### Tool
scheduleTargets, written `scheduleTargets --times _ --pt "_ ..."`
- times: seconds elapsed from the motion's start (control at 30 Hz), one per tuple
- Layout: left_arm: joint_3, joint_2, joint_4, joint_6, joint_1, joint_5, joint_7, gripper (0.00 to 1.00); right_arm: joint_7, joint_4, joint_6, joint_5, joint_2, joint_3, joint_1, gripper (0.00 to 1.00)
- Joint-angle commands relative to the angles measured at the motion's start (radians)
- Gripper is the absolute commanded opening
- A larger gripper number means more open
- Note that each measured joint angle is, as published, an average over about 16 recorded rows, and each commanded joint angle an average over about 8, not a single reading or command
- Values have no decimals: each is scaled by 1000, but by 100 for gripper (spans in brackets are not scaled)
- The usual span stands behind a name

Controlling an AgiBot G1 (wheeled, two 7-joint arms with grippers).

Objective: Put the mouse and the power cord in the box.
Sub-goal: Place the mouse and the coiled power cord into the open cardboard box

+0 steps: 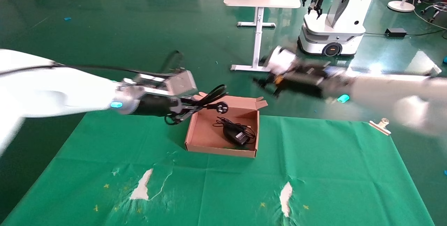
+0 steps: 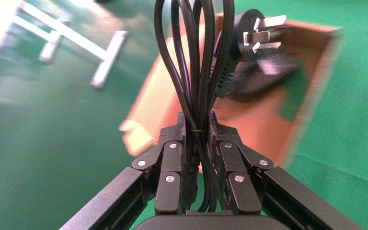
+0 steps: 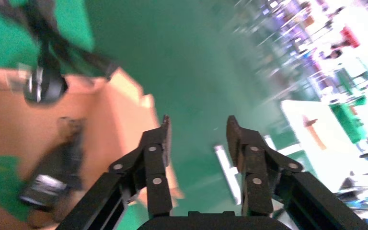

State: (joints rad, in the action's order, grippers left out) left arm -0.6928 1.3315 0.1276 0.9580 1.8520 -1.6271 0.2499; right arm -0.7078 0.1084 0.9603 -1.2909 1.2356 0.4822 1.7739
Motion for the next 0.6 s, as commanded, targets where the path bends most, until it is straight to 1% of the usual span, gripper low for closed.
scheduleTargets --times 0.03,0.1,0.2,0.33,0.37,0.4,0.5,0.6 --pt "-13 34 22 -74 -25 -21 27 0 -18 0 30 17 -30 -12 30 100" --pt "-34 40 81 -110 -63 -22 34 0 -28 1 80 34 -70 -24 53 100" --pt "-73 40 161 -114 -102 -16 22 0 -35 0 158 55 -130 -39 83 100" --pt "-124 39 230 -106 -113 7 -34 0 -37 -4 278 73 -192 -49 109 100" --pt "-133 39 240 -108 -112 13 -49 4 -37 -5 304 75 -201 -50 113 100" --pt "-141 39 249 -110 -110 17 -60 13 -36 -6 326 77 -209 -50 116 100" --pt "-165 41 270 -132 -107 31 -103 51 -38 -11 386 81 -226 -51 124 100" --pt "-178 42 279 -147 -106 36 -121 88 -40 -15 407 83 -233 -52 129 100"
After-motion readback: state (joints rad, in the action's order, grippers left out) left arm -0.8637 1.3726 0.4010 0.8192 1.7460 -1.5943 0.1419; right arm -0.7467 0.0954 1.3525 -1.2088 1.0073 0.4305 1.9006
